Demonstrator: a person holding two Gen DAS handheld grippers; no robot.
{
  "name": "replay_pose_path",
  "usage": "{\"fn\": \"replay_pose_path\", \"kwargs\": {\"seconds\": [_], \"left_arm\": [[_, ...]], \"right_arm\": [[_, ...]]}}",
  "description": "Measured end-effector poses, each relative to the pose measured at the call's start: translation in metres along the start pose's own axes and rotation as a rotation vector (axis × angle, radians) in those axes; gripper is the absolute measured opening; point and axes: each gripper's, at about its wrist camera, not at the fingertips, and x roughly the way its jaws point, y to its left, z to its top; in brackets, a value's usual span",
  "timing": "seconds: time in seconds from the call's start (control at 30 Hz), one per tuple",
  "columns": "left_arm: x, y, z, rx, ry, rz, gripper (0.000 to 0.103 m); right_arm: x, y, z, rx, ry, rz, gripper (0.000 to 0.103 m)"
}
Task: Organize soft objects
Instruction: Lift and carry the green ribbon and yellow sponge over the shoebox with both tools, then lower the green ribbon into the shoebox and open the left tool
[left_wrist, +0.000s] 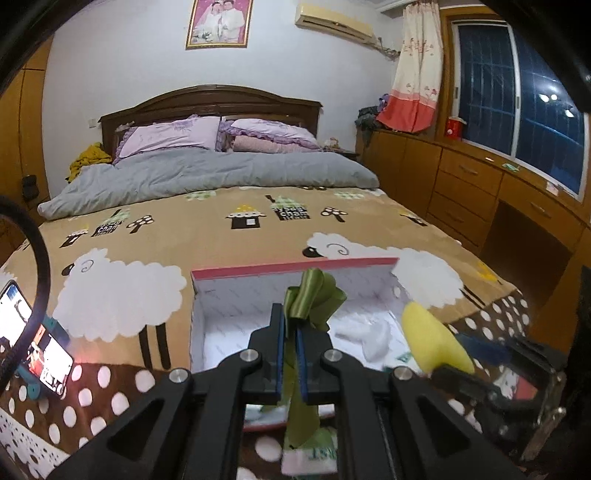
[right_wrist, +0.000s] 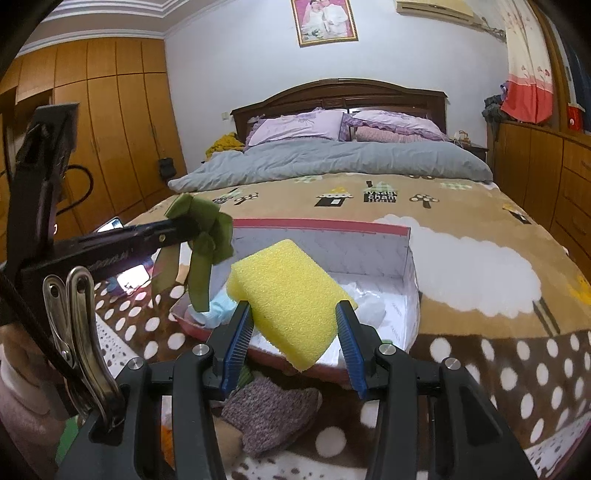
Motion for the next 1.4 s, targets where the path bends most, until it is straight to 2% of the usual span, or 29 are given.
{"fn": "replay_pose_path", "kwargs": {"seconds": [0.17, 0.57, 0.77, 1.13, 1.17, 1.23, 1.3, 1.4], "left_arm": [[0.03, 0.011, 0.004, -0.021, 0.029, 0.033, 0.006], [0.099, 0.035, -0.02, -0.048, 0.137, 0.106, 0.006], [0.119, 0.037, -0.03, -0.038, 0.17, 0.129, 0.006], [0.138, 0.037, -0.04, -0.04, 0.206, 0.144, 0.007], [0.138, 0.036, -0.04, -0.033, 0.201, 0.148, 0.009], [0.137, 0.033, -0.04, -0.026, 0.195, 0.151, 0.026], [0.135, 0.032, -0.04, -0.026, 0.191, 0.152, 0.037], [0.133, 0.03, -0.04, -0.02, 0.198, 0.145, 0.045]], "right_arm": [[0.013, -0.004, 0.005, -0.008, 0.014, -0.011, 0.047], [0.057, -0.022, 0.01, -0.013, 0.069, -0.059, 0.047], [0.078, -0.028, 0.006, -0.035, 0.094, -0.105, 0.047], [0.098, -0.041, -0.005, -0.01, 0.144, -0.122, 0.048], [0.099, -0.041, -0.005, -0.01, 0.148, -0.125, 0.048], [0.101, -0.041, -0.006, -0.009, 0.152, -0.143, 0.048], [0.104, -0.041, -0.006, -0.007, 0.156, -0.145, 0.049], [0.102, -0.04, -0.006, -0.005, 0.145, -0.14, 0.051]]}}
